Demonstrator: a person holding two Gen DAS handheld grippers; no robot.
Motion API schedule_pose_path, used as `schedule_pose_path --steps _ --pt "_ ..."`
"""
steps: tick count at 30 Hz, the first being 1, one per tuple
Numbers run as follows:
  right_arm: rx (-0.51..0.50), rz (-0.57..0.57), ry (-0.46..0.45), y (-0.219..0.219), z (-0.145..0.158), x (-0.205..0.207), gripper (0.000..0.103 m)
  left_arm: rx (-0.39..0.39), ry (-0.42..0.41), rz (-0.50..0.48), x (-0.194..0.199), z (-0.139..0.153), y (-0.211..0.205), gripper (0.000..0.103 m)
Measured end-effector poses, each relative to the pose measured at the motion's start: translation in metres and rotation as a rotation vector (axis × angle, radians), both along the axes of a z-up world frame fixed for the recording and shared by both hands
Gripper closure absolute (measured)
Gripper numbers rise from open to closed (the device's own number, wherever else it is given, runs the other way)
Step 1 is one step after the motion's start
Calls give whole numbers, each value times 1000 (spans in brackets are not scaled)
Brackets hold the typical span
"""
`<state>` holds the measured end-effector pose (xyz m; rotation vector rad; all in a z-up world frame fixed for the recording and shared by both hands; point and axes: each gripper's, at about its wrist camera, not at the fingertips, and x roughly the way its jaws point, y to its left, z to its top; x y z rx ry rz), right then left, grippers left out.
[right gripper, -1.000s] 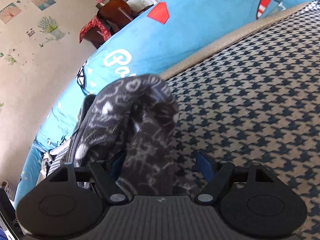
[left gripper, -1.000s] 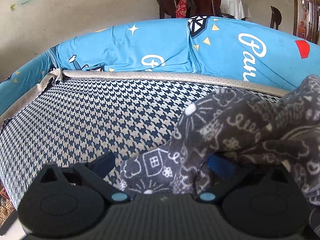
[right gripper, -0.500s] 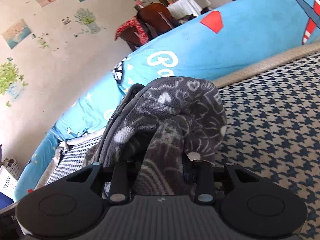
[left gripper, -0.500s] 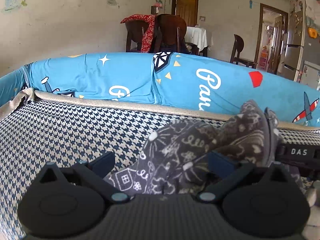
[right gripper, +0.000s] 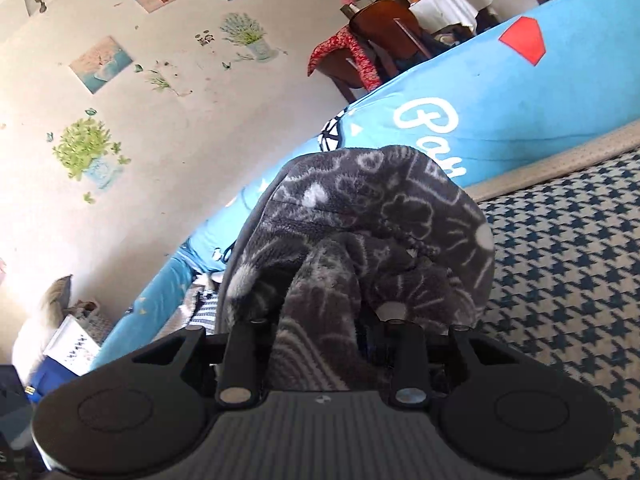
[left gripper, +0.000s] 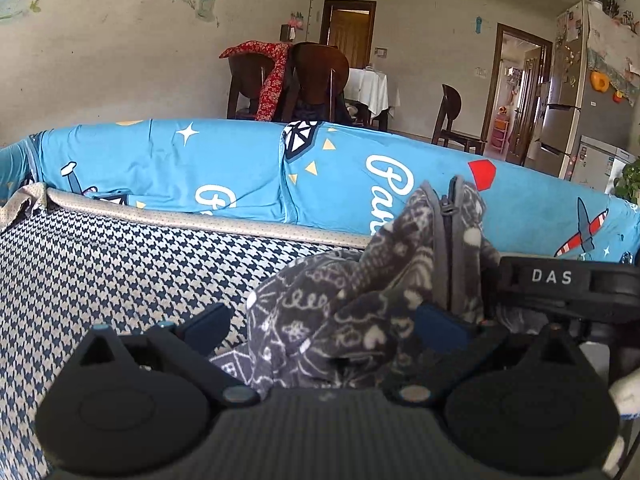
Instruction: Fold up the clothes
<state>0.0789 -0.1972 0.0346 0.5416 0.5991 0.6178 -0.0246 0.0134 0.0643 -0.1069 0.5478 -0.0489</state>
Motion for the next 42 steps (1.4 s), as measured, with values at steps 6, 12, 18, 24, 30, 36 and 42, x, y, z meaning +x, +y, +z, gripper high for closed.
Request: schedule_pose_path --steps 6,12,18,24,30,36,42 --pt "-9 7 3 1 0 2 69 6 -4 -1 2 -1 -3 0" --pt "-19 -19 25 -1 -3 6 69 -5 -54 -31 -6 7 -1 0" --pt "-21 -7 24 0 -3 5 69 50 -29 -81 -1 -1 -16 0" --pt "-37 54 2 4 1 0 69 81 47 74 24 -17 -15 0" --pt "-89 76 -30 -3 7 -9 68 90 103 202 44 -30 -7 0" --pt "-102 27 -44 -32 12 -18 64 133 101 284 45 -29 1 0" --pt "-140 -59 28 -47 2 -13 54 74 133 396 49 -27 30 0"
